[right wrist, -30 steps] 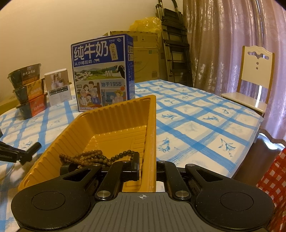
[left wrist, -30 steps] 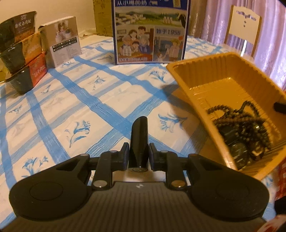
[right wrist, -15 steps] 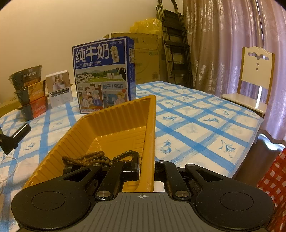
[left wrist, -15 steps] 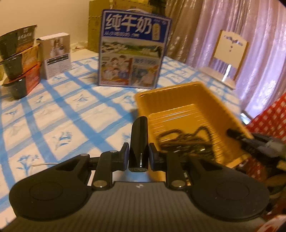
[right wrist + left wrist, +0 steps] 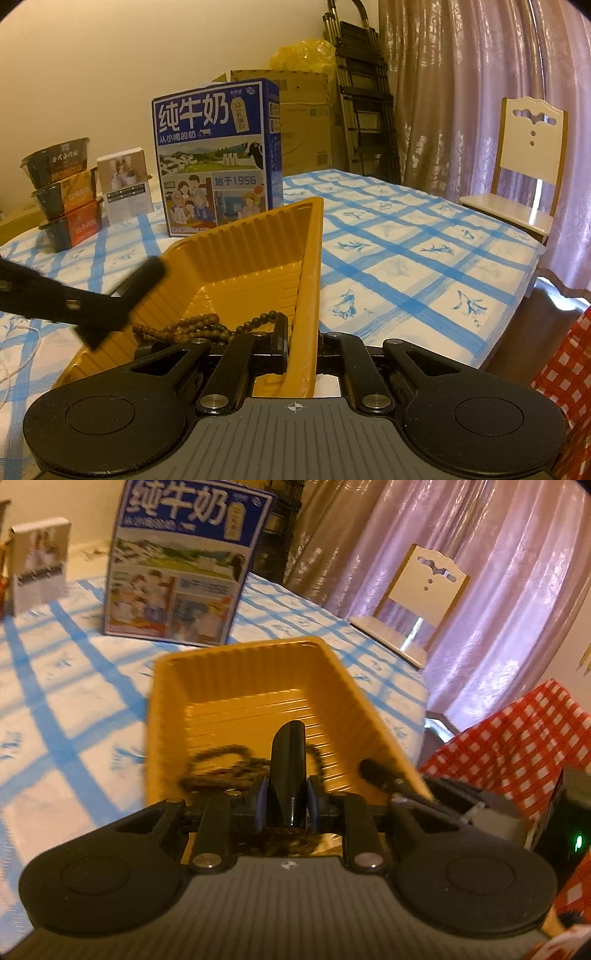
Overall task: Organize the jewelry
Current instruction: 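Carry the black cylinder into the orange tray and open the left tool, then lower the left tool onto the white pearl strand and grasp it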
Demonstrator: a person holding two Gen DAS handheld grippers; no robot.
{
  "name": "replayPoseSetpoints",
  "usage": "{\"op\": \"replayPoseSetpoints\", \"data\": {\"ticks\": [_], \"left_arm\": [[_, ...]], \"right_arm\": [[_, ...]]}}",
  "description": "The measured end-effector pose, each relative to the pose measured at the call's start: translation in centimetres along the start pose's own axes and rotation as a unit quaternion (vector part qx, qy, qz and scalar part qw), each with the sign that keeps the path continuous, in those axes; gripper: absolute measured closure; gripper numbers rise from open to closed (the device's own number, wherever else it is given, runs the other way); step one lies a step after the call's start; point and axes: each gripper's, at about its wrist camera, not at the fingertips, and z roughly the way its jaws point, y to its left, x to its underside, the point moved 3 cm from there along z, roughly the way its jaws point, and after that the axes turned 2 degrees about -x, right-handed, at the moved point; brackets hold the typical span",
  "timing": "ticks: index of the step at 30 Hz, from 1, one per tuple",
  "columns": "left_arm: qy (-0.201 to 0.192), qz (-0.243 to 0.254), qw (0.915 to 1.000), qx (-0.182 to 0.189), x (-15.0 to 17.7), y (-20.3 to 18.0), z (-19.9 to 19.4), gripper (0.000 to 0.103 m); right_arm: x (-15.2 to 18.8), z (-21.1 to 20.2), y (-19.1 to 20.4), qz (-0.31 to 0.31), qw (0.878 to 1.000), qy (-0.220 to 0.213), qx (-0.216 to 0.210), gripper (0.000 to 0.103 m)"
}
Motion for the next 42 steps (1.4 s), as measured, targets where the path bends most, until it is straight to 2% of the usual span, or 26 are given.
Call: {"op": "replayPoseSetpoints", "data": {"ticks": [9, 16, 24, 30, 36, 42], "left_arm": [[0.017, -0.017, 0.9993, 0.029, -0.4, -1.5, 3.7, 0.084], [-0.011, -0.029, 0.9991, 0.028, -1.0, -1.2, 2.5, 0.075], [-0.045, -0.029, 0.9982, -0.027, -1.1, 1.6, -1.5, 0.072], [-0.055, -0.042, 0.9948, -0.075, -0.4, 5.0, -4.6, 0.062], [-0.049, -0.067, 0.9858, -0.146, 2.4, 8.8, -7.4, 0.060], [-0.028, -0.100, 0.9749, -0.197, 6.4, 12.2, -10.2, 0.058]], "right_arm": [[0.1, -0.1, 0.1, 0.003, 1.000, 0.001, -0.001, 0.094], [0.2, -0.1, 0.1, 0.005, 1.000, 0.003, 0.000, 0.094], [0.3, -0.1, 0.1, 0.006, 1.000, 0.003, 0.000, 0.094], [0.3, -0.1, 0.1, 0.005, 1.000, 0.003, 0.001, 0.094], [0.3, -0.1, 0.2, 0.005, 1.000, 0.003, 0.001, 0.094], [0.3, -0.1, 0.2, 0.006, 1.000, 0.004, 0.001, 0.094]]}}
